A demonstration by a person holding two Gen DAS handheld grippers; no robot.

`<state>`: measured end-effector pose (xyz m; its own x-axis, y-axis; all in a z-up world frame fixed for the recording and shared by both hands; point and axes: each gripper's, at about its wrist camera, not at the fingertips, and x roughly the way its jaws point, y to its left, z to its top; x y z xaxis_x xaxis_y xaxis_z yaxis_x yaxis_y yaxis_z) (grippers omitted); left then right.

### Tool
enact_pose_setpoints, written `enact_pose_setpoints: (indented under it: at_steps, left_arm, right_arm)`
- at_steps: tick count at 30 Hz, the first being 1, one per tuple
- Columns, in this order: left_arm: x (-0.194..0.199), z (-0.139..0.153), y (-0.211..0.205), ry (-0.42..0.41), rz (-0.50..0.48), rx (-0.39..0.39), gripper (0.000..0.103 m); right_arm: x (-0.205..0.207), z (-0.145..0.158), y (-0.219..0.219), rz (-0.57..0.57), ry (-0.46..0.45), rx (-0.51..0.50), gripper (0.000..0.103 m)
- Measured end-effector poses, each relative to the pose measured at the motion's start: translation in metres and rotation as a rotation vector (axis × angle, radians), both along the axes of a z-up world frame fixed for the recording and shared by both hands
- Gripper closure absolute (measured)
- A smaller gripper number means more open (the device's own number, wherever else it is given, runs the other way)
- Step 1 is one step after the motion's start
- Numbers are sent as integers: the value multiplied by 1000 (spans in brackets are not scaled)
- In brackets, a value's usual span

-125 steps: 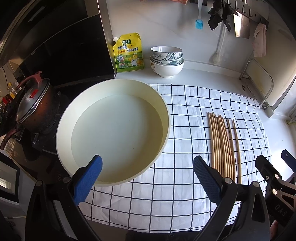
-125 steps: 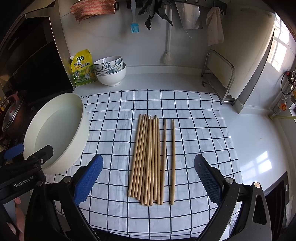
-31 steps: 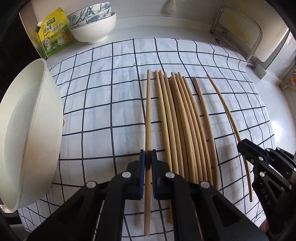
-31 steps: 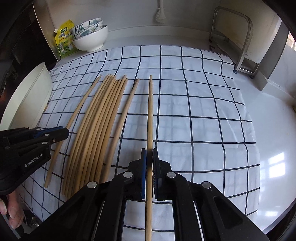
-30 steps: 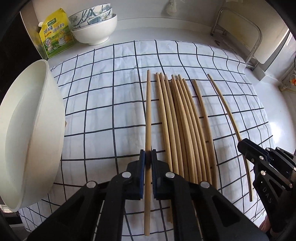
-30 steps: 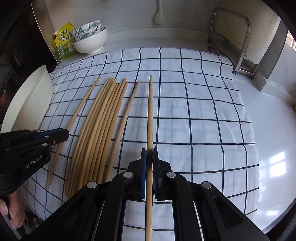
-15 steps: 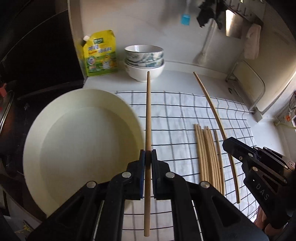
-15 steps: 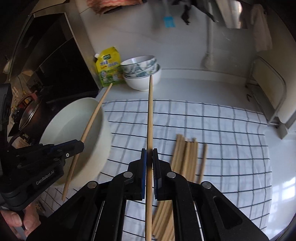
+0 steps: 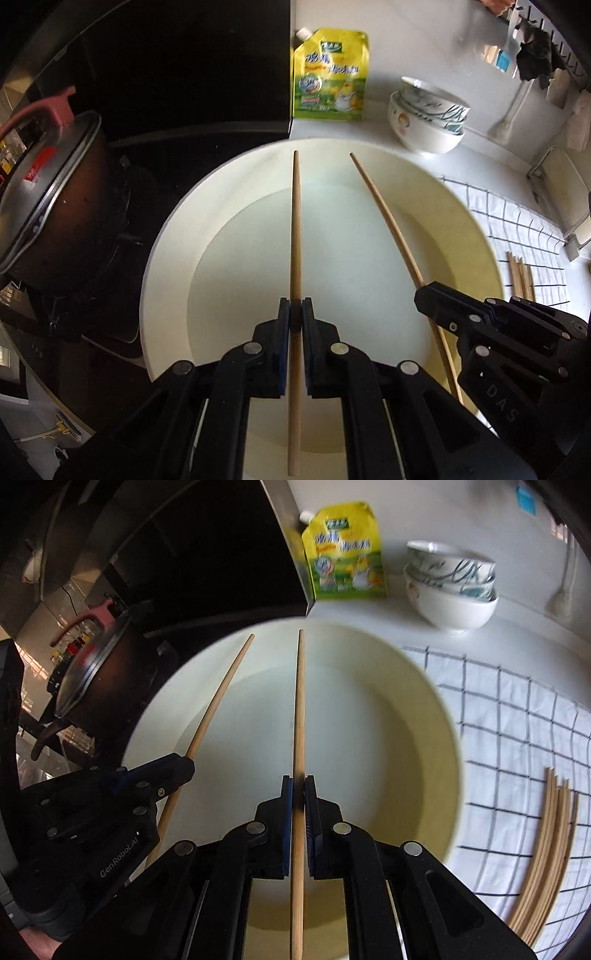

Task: Organize utensils
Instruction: 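Carry the chopstick in the left gripper into the basin while the right gripper carries and releases its own, then withdraw both open grippers from the basin back over the chopstick row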

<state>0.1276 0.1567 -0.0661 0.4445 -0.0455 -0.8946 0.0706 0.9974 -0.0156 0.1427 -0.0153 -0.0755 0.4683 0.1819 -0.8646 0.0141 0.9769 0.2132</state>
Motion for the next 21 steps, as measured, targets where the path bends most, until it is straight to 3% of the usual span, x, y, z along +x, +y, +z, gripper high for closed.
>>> enact_pose_setpoints:
  at_steps: [9, 10, 11, 12, 13, 14, 21]
  left_arm:
    - [5, -25, 13, 55, -40, -13, 95]
    - [5, -24, 13, 51, -38, -18, 92]
    - [6, -22, 14, 44, -37, -20, 82]
    - [6, -20, 15, 33, -34, -18, 71]
    - [5, -17, 15, 23, -31, -17, 66]
    - [4, -14, 17, 13, -28, -17, 61]
    - [-6, 2, 25, -23, -25, -25, 60]
  right_arm:
    - [6, -24, 8, -75, 71, -28, 97]
    - [6, -24, 8, -84, 69, -39, 95]
    - [6, -23, 7, -95, 61, -45, 92]
    - [5, -21, 7, -102, 52, -49, 81]
    - [3, -17, 6, -107, 37, -51, 74]
    - [1, -15, 6, -109, 21, -60, 74]
    - [-14, -2, 2, -123, -13, -79, 74]
